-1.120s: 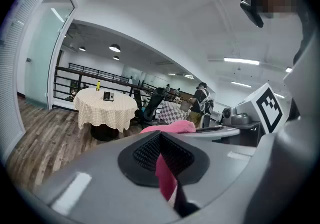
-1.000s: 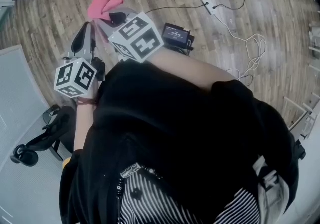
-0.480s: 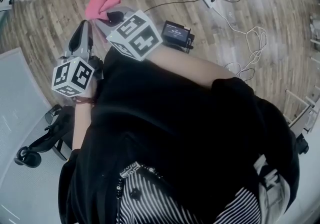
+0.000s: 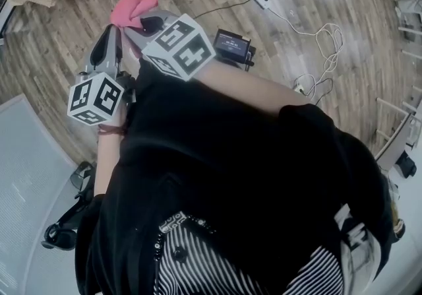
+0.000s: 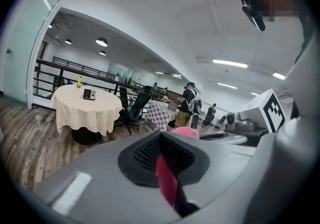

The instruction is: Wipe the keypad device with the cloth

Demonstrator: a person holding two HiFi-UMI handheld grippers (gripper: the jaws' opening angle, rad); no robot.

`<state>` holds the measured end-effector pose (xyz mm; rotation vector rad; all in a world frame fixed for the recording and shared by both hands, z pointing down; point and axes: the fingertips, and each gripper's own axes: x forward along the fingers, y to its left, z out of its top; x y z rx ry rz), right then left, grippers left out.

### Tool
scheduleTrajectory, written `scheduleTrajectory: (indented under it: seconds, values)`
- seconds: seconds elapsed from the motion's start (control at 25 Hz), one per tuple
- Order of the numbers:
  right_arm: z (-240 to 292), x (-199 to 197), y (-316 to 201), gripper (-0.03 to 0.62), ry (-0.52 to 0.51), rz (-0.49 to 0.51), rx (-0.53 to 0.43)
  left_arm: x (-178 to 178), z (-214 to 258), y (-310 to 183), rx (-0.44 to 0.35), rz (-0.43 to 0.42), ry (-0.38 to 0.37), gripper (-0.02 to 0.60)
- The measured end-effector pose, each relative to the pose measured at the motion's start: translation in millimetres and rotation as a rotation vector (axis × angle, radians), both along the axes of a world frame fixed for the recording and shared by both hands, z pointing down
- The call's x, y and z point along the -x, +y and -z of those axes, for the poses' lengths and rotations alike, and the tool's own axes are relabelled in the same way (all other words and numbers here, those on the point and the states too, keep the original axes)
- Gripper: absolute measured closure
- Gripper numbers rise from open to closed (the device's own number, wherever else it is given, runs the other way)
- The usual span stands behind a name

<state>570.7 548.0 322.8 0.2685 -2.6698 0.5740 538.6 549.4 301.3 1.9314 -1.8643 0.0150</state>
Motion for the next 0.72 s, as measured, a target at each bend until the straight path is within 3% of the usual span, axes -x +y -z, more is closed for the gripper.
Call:
scheduleTrajectory:
  seconds: [0.2,0.4,0.72]
  values:
    - [-6,41,-38,0.565,0.022,-0.038,-0.001,43,-4,-43,0.004,-0.031,-0.002,0.578]
    - [-2,111,-49,0.565,0.038,-0.056,-0.012,112,2,-57,-0.003,-0.048,0.010,0.578]
    - [-7,209,-128,0.565,0.062,-0.114,0.000,213,-3,-141,0.017,-0.105,0.011,0.578]
